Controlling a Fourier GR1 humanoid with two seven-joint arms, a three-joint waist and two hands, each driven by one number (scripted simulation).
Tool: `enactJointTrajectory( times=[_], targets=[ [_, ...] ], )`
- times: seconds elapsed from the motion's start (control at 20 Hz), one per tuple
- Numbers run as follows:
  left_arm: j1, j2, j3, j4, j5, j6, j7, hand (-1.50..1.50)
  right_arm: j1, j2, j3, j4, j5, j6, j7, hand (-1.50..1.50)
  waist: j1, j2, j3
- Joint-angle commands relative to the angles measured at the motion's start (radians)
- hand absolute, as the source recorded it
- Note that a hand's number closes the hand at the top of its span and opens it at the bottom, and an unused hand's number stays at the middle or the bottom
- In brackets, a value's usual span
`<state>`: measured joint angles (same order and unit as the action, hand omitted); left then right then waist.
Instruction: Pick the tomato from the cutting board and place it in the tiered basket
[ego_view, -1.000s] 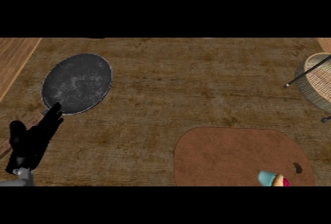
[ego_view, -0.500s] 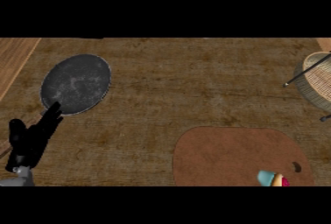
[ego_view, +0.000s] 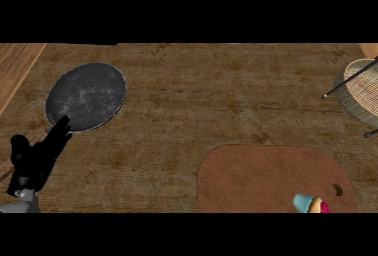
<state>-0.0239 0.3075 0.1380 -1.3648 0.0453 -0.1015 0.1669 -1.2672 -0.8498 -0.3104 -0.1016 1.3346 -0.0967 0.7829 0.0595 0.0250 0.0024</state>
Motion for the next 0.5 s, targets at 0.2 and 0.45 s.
enactJointTrajectory(
  times=[0.2,0.45],
  targets=[
    [0.018,-0.007,0.017,0.046,-0.002,-0.001,-0.056,0.0,-0.027,-0.026,-0.03,-0.134,-0.025,-0.204,0.047,-1.5,-0.023,-0.011,-0.002],
    [0.018,0.03,0.045,0.044,0.002,-0.007,-0.027,0.0,-0.072,-0.058,-0.106,-0.187,-0.092,-0.256,0.167,-1.5,-0.045,-0.022,-0.002]
  ],
)
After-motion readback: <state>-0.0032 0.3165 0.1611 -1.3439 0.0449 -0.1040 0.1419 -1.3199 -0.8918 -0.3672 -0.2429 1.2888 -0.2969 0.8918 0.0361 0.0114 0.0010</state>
